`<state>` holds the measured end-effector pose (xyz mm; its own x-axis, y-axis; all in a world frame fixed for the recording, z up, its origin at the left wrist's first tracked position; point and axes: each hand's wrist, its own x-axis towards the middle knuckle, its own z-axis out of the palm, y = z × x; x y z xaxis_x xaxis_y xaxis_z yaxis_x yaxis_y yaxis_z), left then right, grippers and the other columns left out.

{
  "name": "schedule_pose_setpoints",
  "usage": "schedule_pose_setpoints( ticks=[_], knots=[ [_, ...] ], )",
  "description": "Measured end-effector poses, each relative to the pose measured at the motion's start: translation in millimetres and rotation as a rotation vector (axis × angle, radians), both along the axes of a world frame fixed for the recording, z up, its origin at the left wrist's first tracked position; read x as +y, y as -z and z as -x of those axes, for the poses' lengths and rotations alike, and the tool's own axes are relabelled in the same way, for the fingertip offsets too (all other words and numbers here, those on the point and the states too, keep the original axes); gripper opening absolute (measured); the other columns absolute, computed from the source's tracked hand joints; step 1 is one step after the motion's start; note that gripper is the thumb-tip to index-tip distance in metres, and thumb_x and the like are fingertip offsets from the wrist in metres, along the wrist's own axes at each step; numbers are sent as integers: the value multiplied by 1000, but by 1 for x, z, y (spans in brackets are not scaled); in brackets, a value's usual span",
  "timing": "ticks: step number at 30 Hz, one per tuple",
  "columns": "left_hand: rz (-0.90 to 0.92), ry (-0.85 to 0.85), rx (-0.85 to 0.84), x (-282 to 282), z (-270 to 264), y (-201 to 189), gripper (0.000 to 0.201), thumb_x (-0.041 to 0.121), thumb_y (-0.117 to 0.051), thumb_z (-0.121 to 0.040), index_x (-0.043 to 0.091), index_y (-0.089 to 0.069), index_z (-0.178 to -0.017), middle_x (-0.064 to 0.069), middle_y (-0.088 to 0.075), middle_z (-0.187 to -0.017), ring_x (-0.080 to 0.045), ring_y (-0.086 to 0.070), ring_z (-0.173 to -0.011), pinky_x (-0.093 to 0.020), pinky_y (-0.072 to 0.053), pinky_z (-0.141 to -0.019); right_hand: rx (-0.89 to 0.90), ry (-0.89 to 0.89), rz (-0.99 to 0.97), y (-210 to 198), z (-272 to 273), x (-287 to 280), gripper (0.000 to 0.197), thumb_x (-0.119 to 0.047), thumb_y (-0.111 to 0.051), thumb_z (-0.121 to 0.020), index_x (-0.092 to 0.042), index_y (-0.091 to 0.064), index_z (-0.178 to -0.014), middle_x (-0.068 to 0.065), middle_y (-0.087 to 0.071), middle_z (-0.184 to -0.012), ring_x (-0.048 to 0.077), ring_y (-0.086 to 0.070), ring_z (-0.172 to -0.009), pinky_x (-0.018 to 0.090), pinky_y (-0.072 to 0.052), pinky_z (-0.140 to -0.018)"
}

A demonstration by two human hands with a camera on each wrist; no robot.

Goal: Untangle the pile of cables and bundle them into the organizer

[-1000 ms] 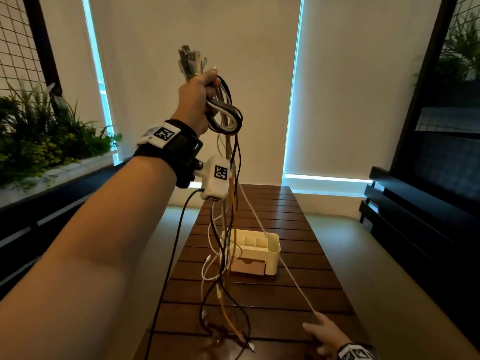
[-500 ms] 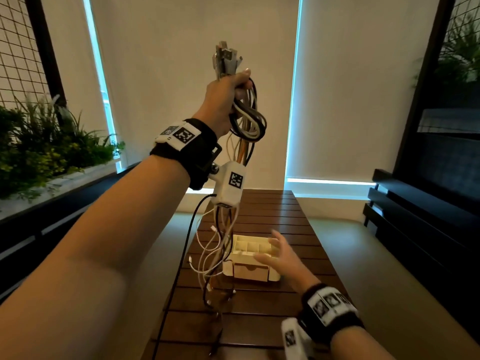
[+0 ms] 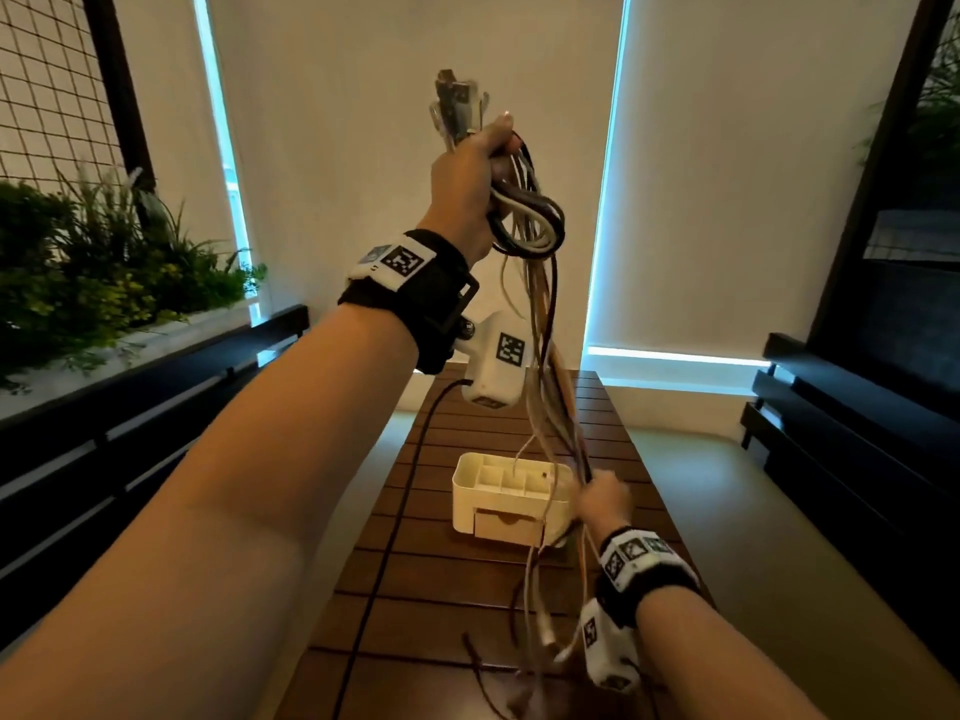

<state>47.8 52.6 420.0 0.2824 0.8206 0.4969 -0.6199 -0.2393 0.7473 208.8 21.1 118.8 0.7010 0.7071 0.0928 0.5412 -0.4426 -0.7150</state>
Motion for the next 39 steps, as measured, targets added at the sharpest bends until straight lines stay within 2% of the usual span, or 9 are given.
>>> schedule_pose_setpoints(
  ticks=[4, 9, 13, 16, 22, 26, 30, 35, 39],
  knots=[
    [-106, 11, -57, -2, 8, -14, 31, 18, -54, -94, 10, -55, -64, 8, -35, -42, -5, -31, -34, -18, -30, -37, 95, -21, -430, -10, -13, -7, 12, -14, -63, -85, -8, -70, -93, 12, -68, -89, 30, -61, -91, 33, -48, -75],
    [-159, -8, -18, -6, -3, -5, 25, 15, -55, -93, 9, -55, -69, 10, -44, -42, -3, -35, -37, -17, -33, -41, -21, -414, 394, 35, -20, -28, 29, -21, -65, -83, -11, -62, -110, 5, -64, -113, 23, -59, -107, 30, -46, -88],
    [-128, 6, 76, 0, -2, 2, 23, 20, -57, -92, 11, -54, -71, 11, -47, -44, -2, -35, -38, -17, -32, -41, 82, -550, 661, 68, -26, -48, 63, -32, -76, -74, -12, -50, -129, 8, -55, -133, 24, -51, -122, 27, -39, -96],
    [-193, -17, 445, 6, -4, 29, 18, 31, -69, -77, 17, -63, -70, 0, -54, -67, -6, -40, -48, -21, -29, -50, 39, -525, 771, 71, -30, -56, 109, -45, -83, -59, -18, -24, -147, 3, -33, -150, 24, -33, -137, 38, -30, -111],
    [-304, -18, 1440, 5, -6, 140, 43, 34, -85, -63, 10, -69, -94, -3, -69, -91, -17, -63, -84, -30, -51, -80, 386, -61, 135, 57, -53, -56, 98, 7, -68, -74, -17, -10, -149, 14, -34, -143, 30, -43, -124, 38, -42, -101],
    [-368, -108, 1724, 10, -8, 183, 35, 36, -85, -63, 11, -61, -71, -2, -62, -75, -12, -54, -63, -22, -44, -55, 392, 249, -166, 28, -60, -60, 68, 5, -57, -81, -11, -30, -141, 19, -27, -142, 37, -40, -122, 43, -41, -99],
    [-449, -195, 1753, 7, -12, 198, 44, 44, -78, -71, 10, -65, -96, 4, -56, -82, -13, -53, -77, -24, -41, -68, 318, 187, -311, -5, -45, -55, 54, -1, -56, -84, -13, -39, -133, 16, -28, -138, 32, -44, -115, 37, -41, -91],
    [-539, -360, 1737, -2, -19, 198, 36, 41, -77, -73, 13, -60, -90, 2, -55, -75, -17, -53, -76, -27, -44, -65, 329, 51, -485, -34, -13, -42, 48, -2, -58, -84, -17, -44, -127, 7, -35, -135, 23, -44, -117, 32, -42, -90],
    [-467, -461, 1554, -7, -23, 198, 26, 28, -69, -83, 8, -62, -97, -5, -58, -87, -19, -50, -76, -29, -41, -64, 461, -109, -668, -48, 9, -44, 18, -9, -53, -91, -20, -54, -104, 4, -57, -114, 16, -60, -86, 22, -44, -64]
  ],
)
